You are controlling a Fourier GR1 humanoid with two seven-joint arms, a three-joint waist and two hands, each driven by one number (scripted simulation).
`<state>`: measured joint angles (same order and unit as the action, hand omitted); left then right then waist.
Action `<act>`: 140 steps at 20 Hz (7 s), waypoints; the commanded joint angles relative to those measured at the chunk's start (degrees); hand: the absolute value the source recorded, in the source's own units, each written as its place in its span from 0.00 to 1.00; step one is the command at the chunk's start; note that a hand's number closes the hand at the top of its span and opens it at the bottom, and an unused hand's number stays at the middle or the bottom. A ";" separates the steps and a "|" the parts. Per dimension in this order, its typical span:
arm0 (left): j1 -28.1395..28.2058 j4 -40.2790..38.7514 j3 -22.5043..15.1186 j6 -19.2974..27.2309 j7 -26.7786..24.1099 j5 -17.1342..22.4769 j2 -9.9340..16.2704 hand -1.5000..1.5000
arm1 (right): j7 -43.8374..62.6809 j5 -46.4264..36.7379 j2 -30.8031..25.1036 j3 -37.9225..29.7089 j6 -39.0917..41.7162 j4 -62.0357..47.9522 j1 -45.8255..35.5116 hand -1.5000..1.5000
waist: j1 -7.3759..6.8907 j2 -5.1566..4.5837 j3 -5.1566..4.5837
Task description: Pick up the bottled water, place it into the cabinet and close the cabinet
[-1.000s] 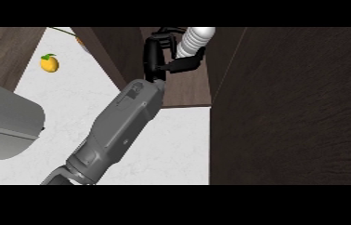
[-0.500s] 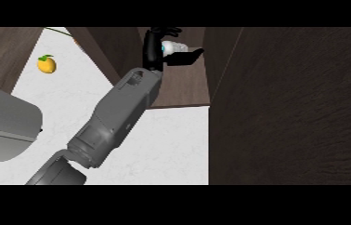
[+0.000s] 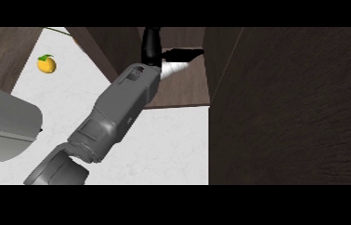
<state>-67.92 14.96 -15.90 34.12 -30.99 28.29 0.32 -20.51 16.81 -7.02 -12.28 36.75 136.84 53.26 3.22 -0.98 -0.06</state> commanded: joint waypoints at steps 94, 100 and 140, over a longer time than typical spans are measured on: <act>88.70 100.39 -4.13 -23.57 0.30 12.45 33.30 0.00 | 49.44 -27.25 6.51 59.14 -18.58 -1.58 -51.24 1.00 | -6.65 1.18 -0.74; 88.69 100.54 -2.52 -25.04 0.45 13.98 34.06 0.00 | 48.79 -25.77 6.48 57.43 -17.19 -3.19 -52.59 1.00 | -7.82 0.68 -0.76; 89.23 99.74 -0.16 -32.14 -0.70 15.95 36.30 0.00 | 43.37 4.14 6.83 33.37 -35.89 -22.04 -58.48 1.00 | -11.43 -1.37 -0.37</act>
<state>21.71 114.84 -15.53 2.53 -31.45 44.39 37.04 23.54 22.03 -3.04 23.24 9.84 121.84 2.34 -7.48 -2.38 -0.53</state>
